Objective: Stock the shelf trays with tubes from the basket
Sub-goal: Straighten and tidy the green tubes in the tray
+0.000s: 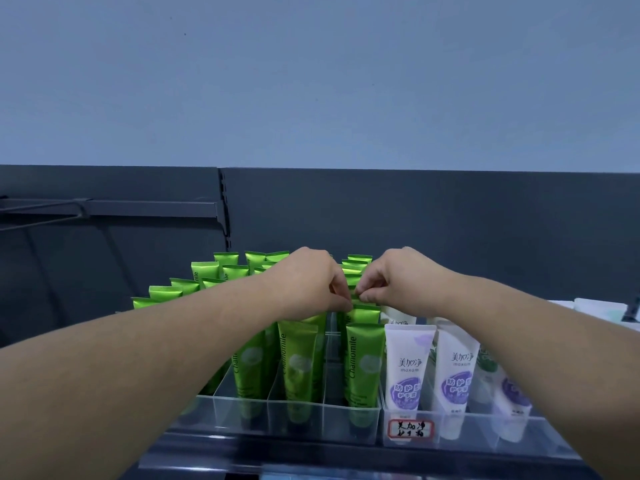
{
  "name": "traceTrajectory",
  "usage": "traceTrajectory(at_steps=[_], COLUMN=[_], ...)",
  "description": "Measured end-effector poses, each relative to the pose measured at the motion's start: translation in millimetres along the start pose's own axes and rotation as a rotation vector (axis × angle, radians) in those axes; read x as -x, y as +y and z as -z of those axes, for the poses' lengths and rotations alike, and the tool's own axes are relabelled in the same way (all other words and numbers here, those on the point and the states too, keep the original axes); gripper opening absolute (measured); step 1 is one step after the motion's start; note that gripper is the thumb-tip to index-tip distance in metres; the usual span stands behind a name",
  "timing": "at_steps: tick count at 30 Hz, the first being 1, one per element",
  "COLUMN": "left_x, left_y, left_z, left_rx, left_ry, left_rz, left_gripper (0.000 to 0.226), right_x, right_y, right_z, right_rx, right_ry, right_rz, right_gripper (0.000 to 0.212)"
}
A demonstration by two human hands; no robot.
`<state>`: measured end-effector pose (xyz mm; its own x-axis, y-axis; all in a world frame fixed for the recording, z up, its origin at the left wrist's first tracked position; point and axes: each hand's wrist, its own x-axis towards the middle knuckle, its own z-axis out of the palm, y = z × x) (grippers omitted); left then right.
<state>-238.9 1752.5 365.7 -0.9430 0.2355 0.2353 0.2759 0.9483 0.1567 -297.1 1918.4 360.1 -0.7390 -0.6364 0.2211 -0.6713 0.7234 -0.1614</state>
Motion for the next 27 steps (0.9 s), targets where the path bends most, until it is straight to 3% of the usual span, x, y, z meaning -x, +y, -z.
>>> traceTrajectory(at_steps=[8,11,20,27], left_x=[28.7,44.7,74.4,68.1], left_y=[-33.8,-51.6,-70.8,-78.9], left_z=[29.3,31.6,27.5,19.3], left_rx=[0.128,0.111,-0.074,-0.15], left_ry=[0.105,0.076,-0.132,-0.13], left_rz=[0.111,0.14,0.045,-0.044], left_gripper=[0.013,0.012,0.034,0.041], right_x=[14.1,17.4,-3.1,-13.3], right_y=[-13.2,-33.2,-69.4,-77.2], right_z=[11.6,5.7,-14.8,-14.8], right_rx=[-0.179,-0.197,-0.058,-0.06], right_ry=[0.132,0.081,-0.003,-0.003], right_rz=[-0.027,0.026,0.054,-0.015], right_gripper=[0.021,0.026,0.018,0.013])
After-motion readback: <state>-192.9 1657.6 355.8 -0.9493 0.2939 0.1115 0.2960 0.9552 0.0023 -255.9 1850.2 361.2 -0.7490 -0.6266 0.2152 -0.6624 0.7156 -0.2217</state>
